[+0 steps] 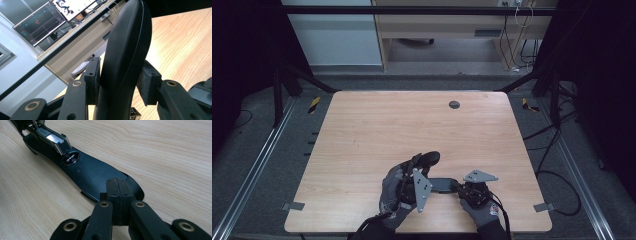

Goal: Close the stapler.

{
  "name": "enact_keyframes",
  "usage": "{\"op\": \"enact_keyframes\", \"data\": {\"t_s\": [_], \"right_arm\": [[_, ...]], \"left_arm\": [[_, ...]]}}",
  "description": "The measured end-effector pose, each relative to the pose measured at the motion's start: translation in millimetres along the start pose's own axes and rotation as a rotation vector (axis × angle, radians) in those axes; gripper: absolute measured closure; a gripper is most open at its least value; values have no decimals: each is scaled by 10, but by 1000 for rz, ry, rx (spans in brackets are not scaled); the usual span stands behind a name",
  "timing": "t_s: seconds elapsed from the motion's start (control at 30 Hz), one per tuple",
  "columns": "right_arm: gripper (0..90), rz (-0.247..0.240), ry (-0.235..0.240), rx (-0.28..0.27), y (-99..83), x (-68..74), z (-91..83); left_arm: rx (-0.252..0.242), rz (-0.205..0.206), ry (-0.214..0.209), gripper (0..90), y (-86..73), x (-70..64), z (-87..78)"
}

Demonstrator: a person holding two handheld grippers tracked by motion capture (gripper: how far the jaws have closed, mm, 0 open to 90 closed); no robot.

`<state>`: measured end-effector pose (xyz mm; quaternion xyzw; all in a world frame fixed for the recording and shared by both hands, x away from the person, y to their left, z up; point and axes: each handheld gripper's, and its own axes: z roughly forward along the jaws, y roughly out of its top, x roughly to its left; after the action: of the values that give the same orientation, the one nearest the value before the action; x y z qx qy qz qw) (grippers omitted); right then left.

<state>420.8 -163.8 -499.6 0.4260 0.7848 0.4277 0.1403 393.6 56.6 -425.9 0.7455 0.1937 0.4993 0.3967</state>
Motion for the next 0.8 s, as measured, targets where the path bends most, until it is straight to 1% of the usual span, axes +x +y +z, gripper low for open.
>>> {"op": "enact_keyframes", "data": {"t_s": [0.43, 0.57, 0.8], "right_arm": [[900, -1, 2, -3, -2, -2, 1], [900, 0, 3, -5, -3, -5, 3], [900, 1, 9, -12, -7, -17, 6]], "left_arm": [[18, 76, -18, 562, 4, -140, 77], [23, 91, -29, 556, 2, -171, 99], [36, 132, -52, 544, -9, -254, 144]]}}
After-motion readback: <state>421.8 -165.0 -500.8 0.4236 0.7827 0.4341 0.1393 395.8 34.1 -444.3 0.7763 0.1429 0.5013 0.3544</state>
